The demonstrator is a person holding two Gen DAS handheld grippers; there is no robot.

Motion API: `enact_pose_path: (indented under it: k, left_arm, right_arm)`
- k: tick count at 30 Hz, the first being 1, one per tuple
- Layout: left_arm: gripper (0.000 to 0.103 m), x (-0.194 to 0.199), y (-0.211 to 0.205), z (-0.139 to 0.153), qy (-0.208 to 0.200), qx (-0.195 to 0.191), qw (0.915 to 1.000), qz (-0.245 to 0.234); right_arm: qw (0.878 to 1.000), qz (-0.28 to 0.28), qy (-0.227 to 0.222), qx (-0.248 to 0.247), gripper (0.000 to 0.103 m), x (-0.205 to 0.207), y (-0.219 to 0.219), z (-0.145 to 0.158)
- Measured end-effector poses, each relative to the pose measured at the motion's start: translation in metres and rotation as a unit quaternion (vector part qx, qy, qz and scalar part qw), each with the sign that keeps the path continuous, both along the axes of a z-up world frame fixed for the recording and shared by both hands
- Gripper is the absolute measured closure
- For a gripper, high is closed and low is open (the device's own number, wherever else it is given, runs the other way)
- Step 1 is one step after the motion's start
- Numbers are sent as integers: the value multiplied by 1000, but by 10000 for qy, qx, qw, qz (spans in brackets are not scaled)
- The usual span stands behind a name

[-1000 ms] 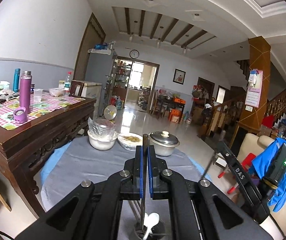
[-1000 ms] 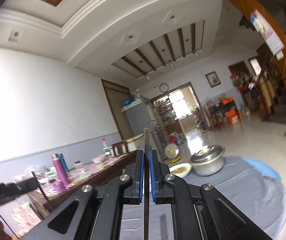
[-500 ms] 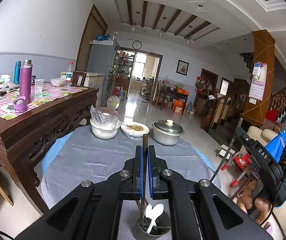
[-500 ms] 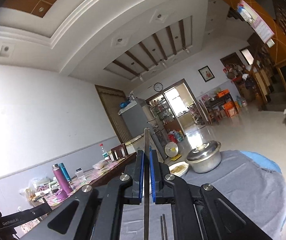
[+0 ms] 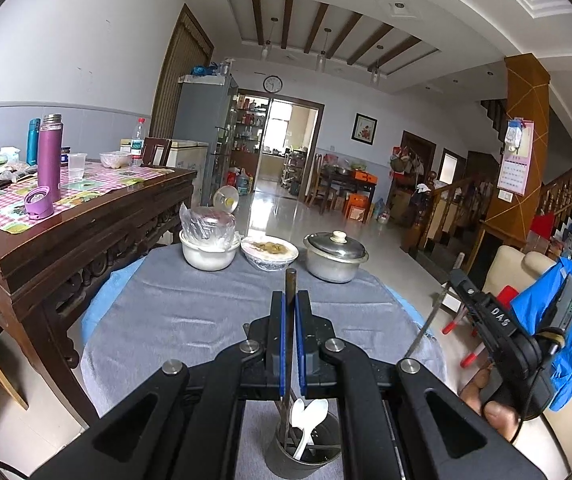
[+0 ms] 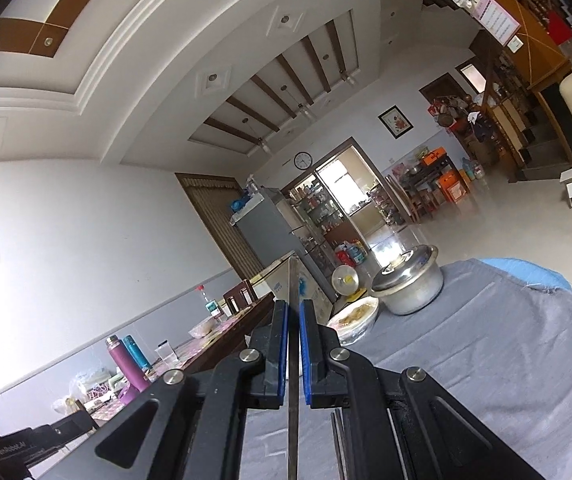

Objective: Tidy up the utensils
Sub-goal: 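Lower the held chopsticks into the holder cup with both tools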

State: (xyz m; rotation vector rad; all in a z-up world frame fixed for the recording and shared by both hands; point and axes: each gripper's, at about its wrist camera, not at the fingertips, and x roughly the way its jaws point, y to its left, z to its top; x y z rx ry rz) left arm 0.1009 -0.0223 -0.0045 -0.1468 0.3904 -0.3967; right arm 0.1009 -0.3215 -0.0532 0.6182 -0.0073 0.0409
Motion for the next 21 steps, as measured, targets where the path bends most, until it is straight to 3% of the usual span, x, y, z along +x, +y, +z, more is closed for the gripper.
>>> enact_pose_path:
  k: [7,21]
  left_arm:
    - [98,1,2,-4,66,10,10000,-16]
    - [98,-1,10,-7,108,22,9999,-6]
  right_arm:
    - [9994,238,12,-239,96,3,19,-6]
    - [9895,799,94,-1201,96,-18,58,-13]
